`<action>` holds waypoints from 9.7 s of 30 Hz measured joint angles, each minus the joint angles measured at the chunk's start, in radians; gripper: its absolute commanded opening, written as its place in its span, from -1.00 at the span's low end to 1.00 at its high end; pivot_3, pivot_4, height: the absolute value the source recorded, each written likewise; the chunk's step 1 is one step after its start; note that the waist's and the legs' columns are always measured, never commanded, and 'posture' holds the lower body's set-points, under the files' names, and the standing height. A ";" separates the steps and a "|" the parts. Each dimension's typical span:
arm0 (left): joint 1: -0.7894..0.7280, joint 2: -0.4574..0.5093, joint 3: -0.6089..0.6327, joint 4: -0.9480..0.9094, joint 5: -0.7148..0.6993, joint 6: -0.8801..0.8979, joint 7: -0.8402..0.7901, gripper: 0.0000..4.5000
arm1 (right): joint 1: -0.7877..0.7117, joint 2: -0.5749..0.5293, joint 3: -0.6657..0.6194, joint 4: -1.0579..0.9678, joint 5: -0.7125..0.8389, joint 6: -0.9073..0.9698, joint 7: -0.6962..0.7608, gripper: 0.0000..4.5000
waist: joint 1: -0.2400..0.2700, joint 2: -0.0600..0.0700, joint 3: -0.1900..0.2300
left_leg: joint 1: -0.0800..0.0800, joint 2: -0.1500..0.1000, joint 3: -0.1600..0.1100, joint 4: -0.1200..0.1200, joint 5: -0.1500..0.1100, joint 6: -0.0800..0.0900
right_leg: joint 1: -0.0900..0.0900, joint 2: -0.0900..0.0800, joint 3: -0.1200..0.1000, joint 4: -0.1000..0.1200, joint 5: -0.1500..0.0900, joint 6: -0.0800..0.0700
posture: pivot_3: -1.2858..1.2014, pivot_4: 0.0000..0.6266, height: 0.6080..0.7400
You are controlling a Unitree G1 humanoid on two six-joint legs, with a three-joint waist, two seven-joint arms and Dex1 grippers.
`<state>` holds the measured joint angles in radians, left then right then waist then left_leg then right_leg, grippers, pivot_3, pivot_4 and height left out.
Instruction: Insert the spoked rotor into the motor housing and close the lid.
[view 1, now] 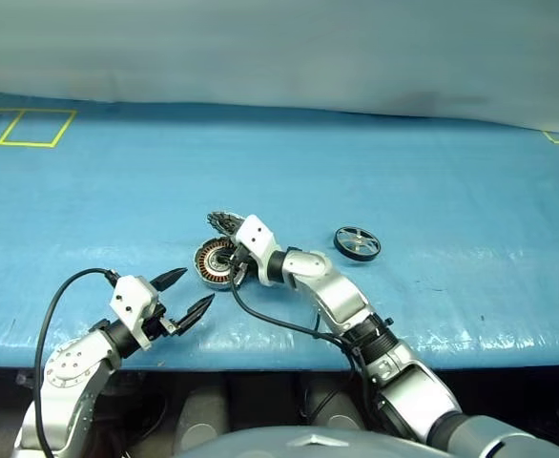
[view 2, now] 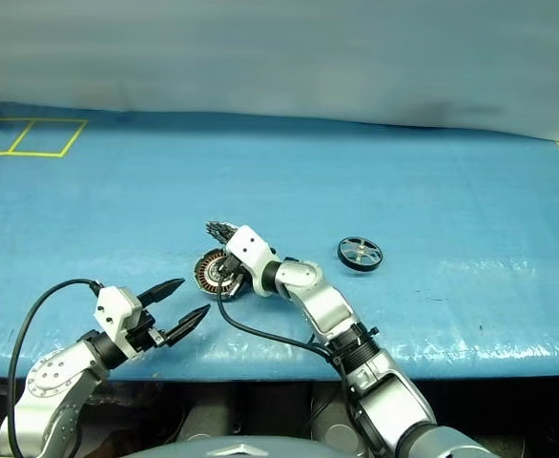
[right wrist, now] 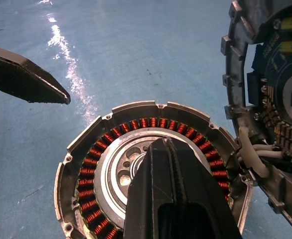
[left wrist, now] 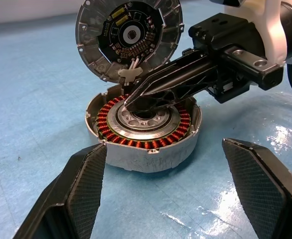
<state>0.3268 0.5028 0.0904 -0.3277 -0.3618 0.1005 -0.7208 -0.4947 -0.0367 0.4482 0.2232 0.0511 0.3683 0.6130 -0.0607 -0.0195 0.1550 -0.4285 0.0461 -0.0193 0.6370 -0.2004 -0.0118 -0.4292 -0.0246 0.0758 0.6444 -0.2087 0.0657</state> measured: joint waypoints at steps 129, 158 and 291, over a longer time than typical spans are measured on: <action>-0.083 0.001 -0.039 0.051 0.007 -0.002 -0.034 0.80 | 0.442 -0.357 -0.527 -0.747 0.438 0.491 -0.064 -0.50 | 0.024 0.001 0.000 | -0.001 0.000 0.000 0.003 0.000 0.000 | 0.001 -0.001 0.000 -0.001 0.000 0.000 | 0.03 -0.52 1.00; -0.095 0.001 -0.040 0.051 0.019 -0.003 -0.039 0.80 | 0.387 -0.475 -0.323 -0.539 0.103 0.316 -0.176 0.66 | 0.023 0.000 0.000 | -0.001 0.000 0.000 0.007 0.000 0.000 | 0.001 -0.001 0.000 0.000 0.000 0.000 | 0.03 -0.52 1.00; -0.075 -0.011 -0.062 0.058 0.046 -0.019 -0.022 0.80 | 0.309 -0.314 -0.495 -0.401 0.296 0.448 -0.269 -0.93 | 0.002 -0.001 -0.004 | 0.000 0.000 0.004 0.000 -0.002 0.000 | -0.001 -0.004 -0.001 -0.002 0.000 0.000 | 0.03 -0.52 1.00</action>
<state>0.2522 0.4922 0.0285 -0.2697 -0.3153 0.0815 -0.7424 -0.1861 -0.3502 -0.0466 -0.1776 0.3474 0.8165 0.3438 -0.0591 -0.0202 0.1515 -0.4286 0.0464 -0.0157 0.6370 -0.2019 -0.0117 -0.4297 -0.0285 0.0746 0.6421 -0.2090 0.0659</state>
